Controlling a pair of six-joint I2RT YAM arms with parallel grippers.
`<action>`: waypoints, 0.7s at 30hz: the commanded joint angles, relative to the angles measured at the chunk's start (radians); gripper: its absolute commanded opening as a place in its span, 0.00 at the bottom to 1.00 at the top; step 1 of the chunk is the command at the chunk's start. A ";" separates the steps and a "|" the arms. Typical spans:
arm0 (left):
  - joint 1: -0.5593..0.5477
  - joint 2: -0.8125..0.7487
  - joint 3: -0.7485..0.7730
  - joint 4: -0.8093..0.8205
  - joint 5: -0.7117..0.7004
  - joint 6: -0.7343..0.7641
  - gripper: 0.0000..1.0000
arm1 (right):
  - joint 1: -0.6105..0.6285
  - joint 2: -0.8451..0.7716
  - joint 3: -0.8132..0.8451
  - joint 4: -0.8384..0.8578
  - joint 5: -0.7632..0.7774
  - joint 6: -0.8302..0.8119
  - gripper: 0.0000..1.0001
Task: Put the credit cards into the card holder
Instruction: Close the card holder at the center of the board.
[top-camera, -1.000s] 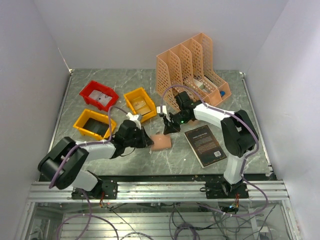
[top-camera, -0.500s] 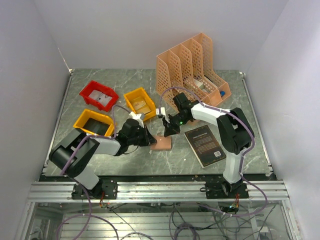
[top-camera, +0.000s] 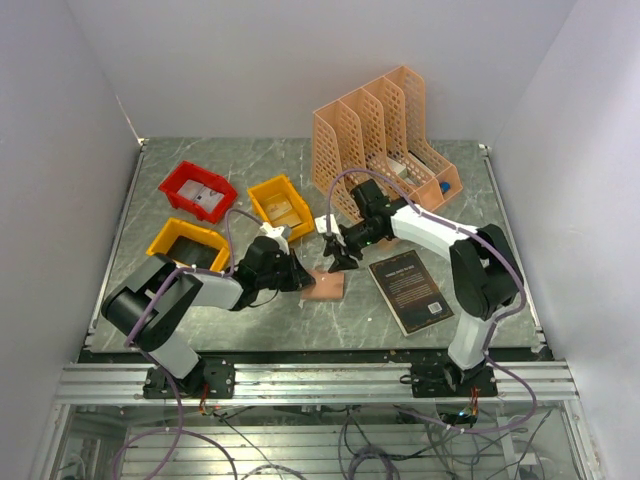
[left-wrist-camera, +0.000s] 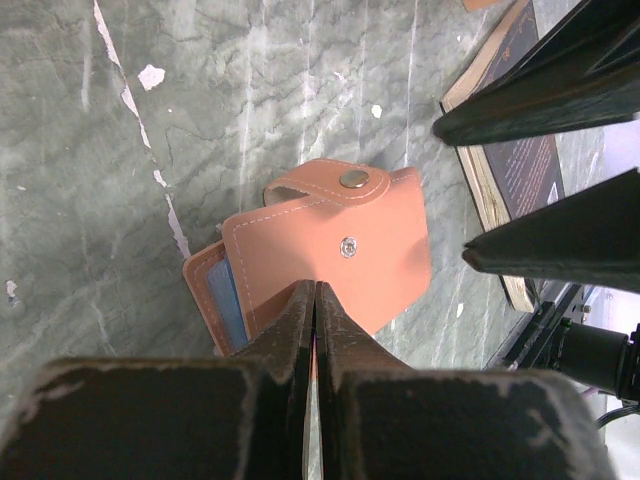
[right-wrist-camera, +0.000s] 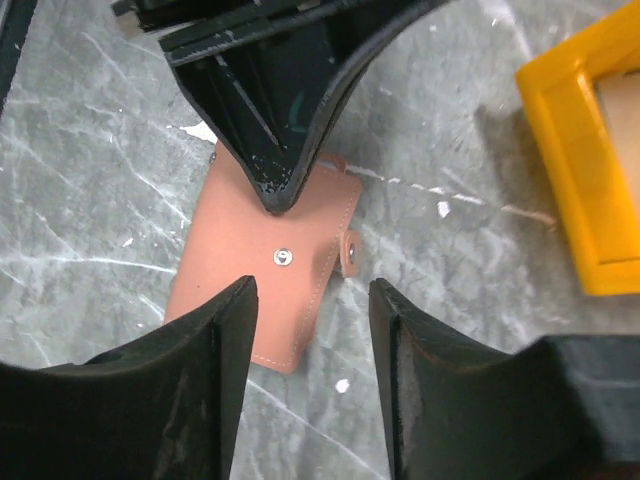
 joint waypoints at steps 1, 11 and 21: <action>-0.002 0.016 -0.027 -0.060 -0.044 0.020 0.07 | 0.001 -0.055 -0.010 -0.017 -0.042 -0.204 0.51; -0.002 0.034 -0.017 -0.040 -0.015 0.030 0.07 | 0.026 0.091 0.163 -0.172 0.015 -0.253 0.41; -0.002 0.028 -0.018 -0.032 -0.009 0.028 0.07 | 0.046 0.143 0.182 -0.193 0.044 -0.249 0.35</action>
